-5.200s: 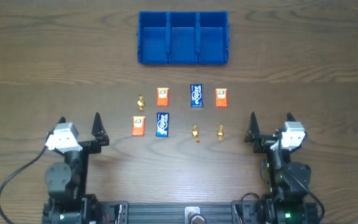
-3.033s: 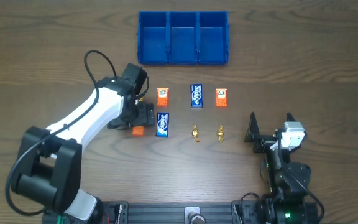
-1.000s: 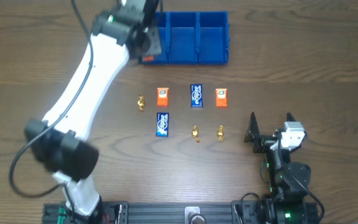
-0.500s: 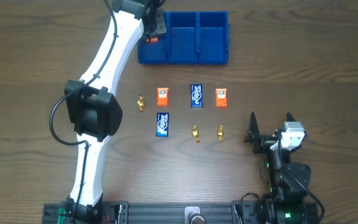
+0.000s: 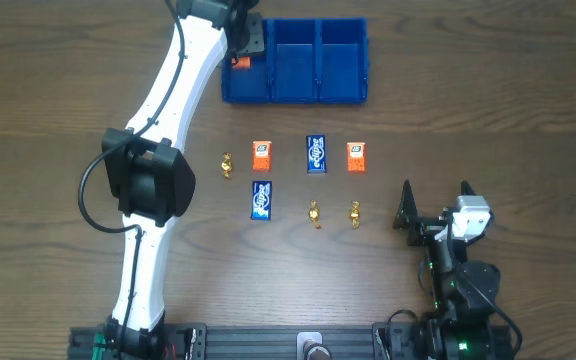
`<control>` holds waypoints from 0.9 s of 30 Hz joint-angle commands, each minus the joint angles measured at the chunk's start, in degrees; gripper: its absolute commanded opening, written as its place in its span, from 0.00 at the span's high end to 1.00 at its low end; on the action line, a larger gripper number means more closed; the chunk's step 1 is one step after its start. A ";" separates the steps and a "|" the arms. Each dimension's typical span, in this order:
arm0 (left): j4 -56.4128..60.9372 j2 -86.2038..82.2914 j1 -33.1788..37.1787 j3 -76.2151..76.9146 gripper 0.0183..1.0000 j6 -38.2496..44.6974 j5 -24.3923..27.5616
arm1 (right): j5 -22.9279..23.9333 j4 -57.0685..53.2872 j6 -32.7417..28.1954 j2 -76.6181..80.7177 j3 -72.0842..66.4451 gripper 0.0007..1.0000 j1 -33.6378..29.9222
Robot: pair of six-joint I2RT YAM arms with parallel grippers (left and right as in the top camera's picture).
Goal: Sort Candies Into Trays
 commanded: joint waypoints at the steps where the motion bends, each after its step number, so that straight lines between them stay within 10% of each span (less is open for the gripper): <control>1: -0.31 0.13 0.22 1.33 0.31 0.72 -0.44 | -0.11 -0.11 -0.35 -0.42 -0.24 0.00 0.17; 27: 15.63 -21.51 -13.25 -51.54 0.21 -11.30 1.99 | -0.11 -0.11 -0.35 -0.42 -0.24 0.00 0.17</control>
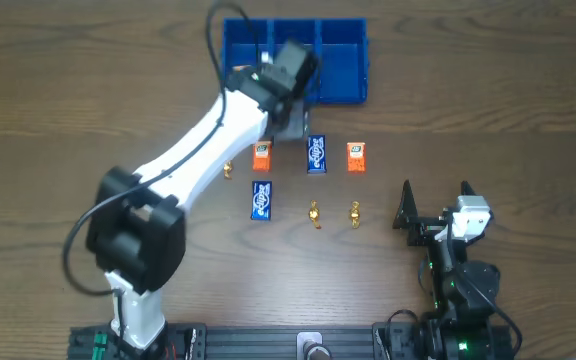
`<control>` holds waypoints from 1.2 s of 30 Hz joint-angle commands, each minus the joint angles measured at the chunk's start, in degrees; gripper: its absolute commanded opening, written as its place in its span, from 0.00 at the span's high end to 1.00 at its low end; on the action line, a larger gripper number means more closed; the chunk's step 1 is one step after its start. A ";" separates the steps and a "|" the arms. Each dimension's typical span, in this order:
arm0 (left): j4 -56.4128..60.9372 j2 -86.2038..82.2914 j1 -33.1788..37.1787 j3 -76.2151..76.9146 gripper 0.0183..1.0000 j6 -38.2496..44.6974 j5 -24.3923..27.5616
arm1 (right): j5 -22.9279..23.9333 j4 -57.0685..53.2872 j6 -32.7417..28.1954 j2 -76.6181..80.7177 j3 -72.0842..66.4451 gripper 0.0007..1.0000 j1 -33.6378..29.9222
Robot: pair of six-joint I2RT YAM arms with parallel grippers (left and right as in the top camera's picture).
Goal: Sort Candies Into Trays
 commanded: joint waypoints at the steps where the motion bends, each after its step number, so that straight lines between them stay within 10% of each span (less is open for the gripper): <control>1: 4.57 1.09 1.95 -8.68 0.21 -2.58 3.41 | -0.11 -0.11 -0.35 -0.42 -0.24 0.00 0.17; 36: 8.33 4.31 2.99 -13.42 0.43 -2.82 4.07 | -0.11 -0.11 -0.35 -0.42 -0.24 0.00 0.17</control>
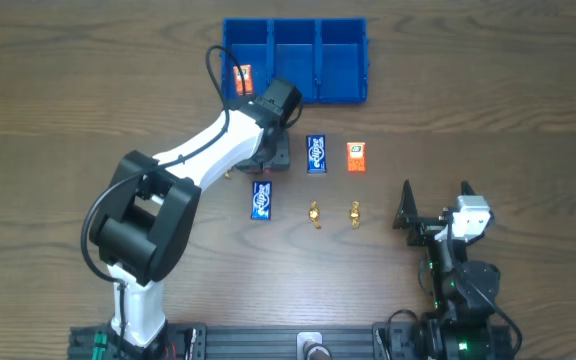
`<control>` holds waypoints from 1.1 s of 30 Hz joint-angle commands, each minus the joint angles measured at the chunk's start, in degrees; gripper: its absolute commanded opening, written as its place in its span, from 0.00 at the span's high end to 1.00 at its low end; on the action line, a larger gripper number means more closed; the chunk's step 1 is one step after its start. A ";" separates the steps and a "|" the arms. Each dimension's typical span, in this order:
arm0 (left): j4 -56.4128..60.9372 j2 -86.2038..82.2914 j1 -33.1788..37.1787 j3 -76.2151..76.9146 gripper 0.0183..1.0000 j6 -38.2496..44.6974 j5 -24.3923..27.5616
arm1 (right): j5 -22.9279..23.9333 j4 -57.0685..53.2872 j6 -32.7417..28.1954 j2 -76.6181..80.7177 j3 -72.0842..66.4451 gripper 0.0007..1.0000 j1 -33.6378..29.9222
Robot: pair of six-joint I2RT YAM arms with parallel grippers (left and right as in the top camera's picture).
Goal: Sort Candies Into Trays
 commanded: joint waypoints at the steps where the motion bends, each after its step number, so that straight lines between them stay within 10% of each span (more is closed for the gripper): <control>1: 0.04 2.34 0.90 -0.22 0.45 -0.24 0.35 | -0.11 -0.07 -0.33 -0.42 -0.24 0.00 0.17; 11: 0.28 2.75 0.98 -0.20 0.69 -0.24 0.33 | -0.11 -0.09 -0.35 -0.42 -0.24 0.00 0.17; 26: -4.35 -9.94 2.86 22.71 0.68 7.21 -14.95 | -0.11 -0.09 -0.35 -0.42 -0.24 0.00 0.17; 33: -8.13 0.76 10.10 38.86 0.68 9.75 -9.07 | -0.11 -0.07 -0.35 -0.42 -0.24 0.00 0.17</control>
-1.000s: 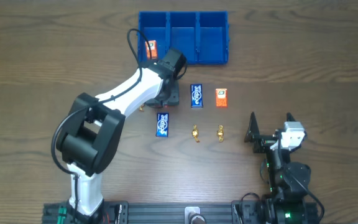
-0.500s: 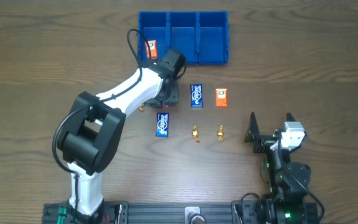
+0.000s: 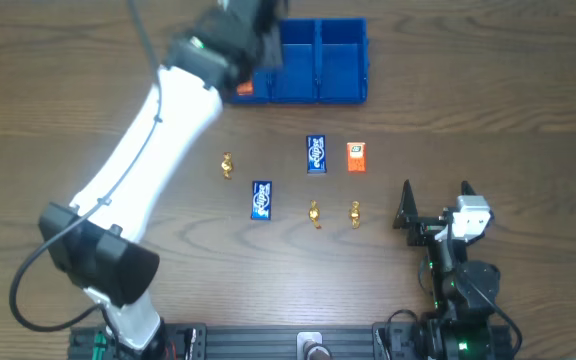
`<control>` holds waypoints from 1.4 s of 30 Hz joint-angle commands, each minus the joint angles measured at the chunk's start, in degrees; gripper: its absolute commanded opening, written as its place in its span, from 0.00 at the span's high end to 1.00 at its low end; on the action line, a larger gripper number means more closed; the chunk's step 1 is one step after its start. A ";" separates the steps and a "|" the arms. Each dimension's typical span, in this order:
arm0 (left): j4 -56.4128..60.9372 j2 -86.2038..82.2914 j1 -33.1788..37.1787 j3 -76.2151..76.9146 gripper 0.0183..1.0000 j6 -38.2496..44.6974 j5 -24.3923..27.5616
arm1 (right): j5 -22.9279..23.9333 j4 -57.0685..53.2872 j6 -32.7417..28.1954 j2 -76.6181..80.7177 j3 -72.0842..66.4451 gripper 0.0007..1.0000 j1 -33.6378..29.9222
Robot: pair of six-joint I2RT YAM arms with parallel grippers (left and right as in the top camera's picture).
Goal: Sort Candies Into Trays
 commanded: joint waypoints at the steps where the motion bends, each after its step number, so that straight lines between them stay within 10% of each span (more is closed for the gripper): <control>1: -2.91 10.34 5.55 7.41 0.69 3.39 2.95 | -0.11 -0.09 -0.35 -0.42 -0.24 0.00 0.17; 26: -3.89 21.51 7.15 9.90 0.65 3.80 7.72 | -0.11 -0.07 -0.35 -0.42 -0.24 0.00 0.17; 33: -4.31 21.51 7.23 9.90 0.32 4.02 7.76 | -0.11 -0.09 -0.35 -0.42 -0.24 0.00 0.17; 42: -5.46 20.72 -1.38 16.55 0.29 1.95 6.88 | -0.11 -0.07 -0.35 -0.42 -0.24 0.00 0.17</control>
